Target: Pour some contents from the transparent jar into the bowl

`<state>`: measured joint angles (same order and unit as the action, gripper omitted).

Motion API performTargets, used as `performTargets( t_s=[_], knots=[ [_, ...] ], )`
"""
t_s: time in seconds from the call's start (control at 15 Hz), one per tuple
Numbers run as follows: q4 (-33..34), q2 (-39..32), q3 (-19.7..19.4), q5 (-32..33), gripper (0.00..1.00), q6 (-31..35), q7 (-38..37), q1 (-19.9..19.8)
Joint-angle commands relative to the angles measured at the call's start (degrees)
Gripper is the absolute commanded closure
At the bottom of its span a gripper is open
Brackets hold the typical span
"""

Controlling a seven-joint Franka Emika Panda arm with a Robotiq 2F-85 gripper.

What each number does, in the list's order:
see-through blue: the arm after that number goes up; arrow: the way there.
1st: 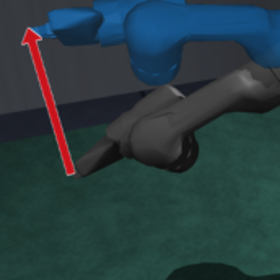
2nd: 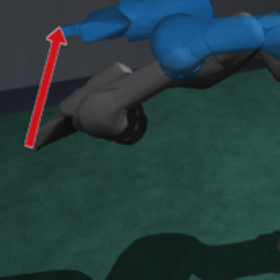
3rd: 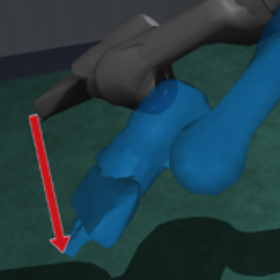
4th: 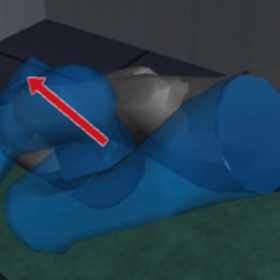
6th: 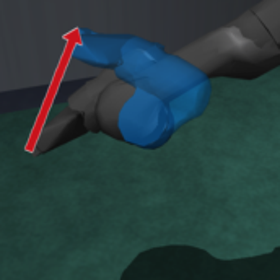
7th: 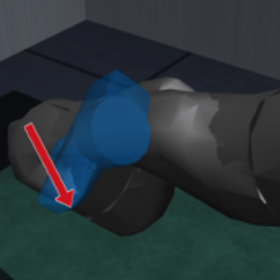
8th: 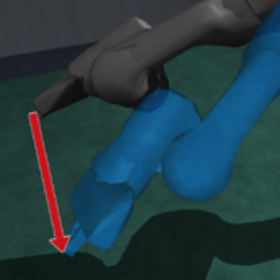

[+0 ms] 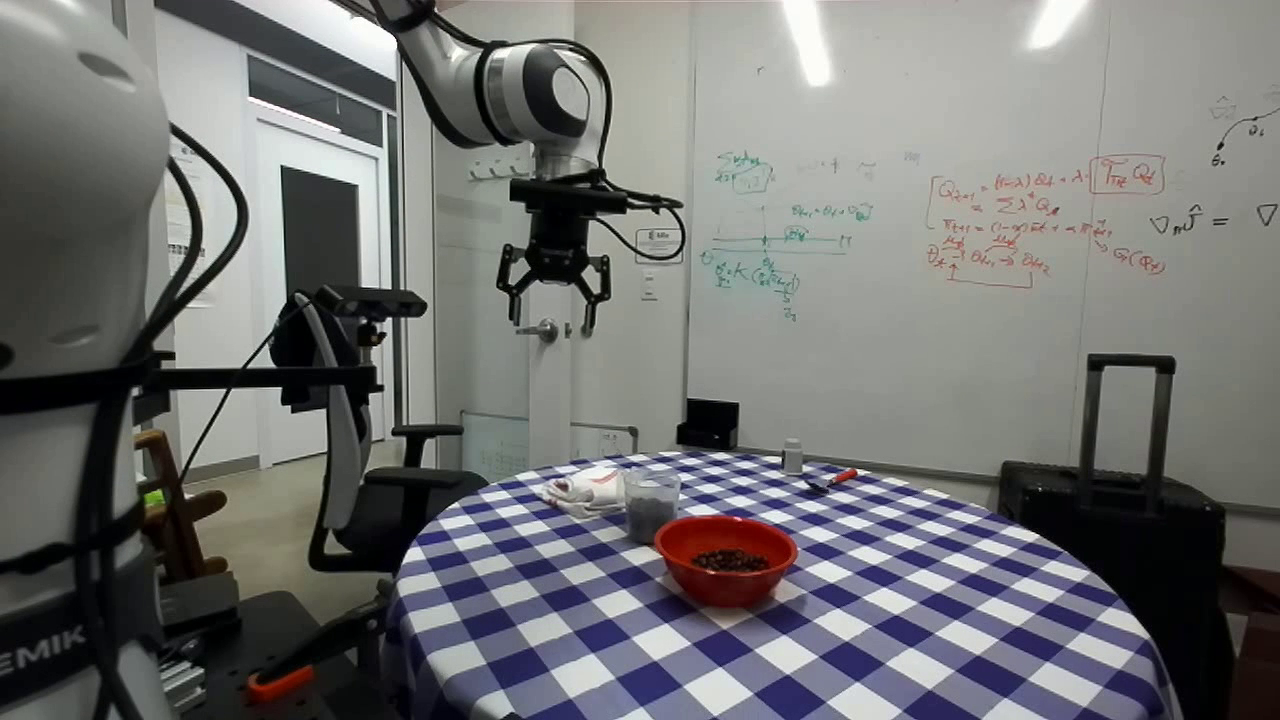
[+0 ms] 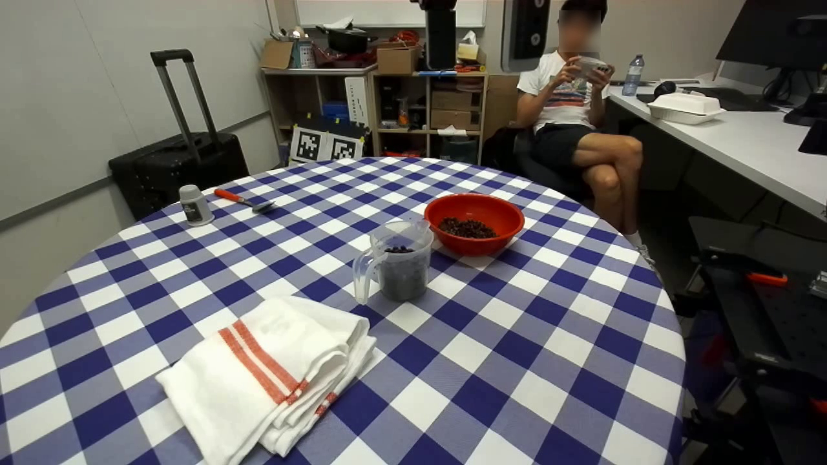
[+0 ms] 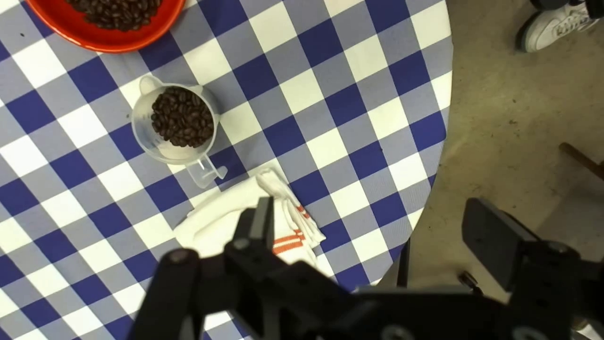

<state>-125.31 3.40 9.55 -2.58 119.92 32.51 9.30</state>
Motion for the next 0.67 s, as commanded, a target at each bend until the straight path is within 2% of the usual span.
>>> performTargets(
  t_s=[0.0,0.2,0.4,0.6],
  knots=[
    [0.1,0.0,-0.3,0.0,0.0,-0.2,0.0,0.4],
    [0.7,-2.9,-0.2,0.8,0.0,4.8,-0.8,0.4],
    [1.4,-6.5,0.1,2.9,0.0,16.4,3.8,0.4],
    [4.8,-12.4,0.6,8.1,0.0,18.2,7.6,0.1]
  ],
)
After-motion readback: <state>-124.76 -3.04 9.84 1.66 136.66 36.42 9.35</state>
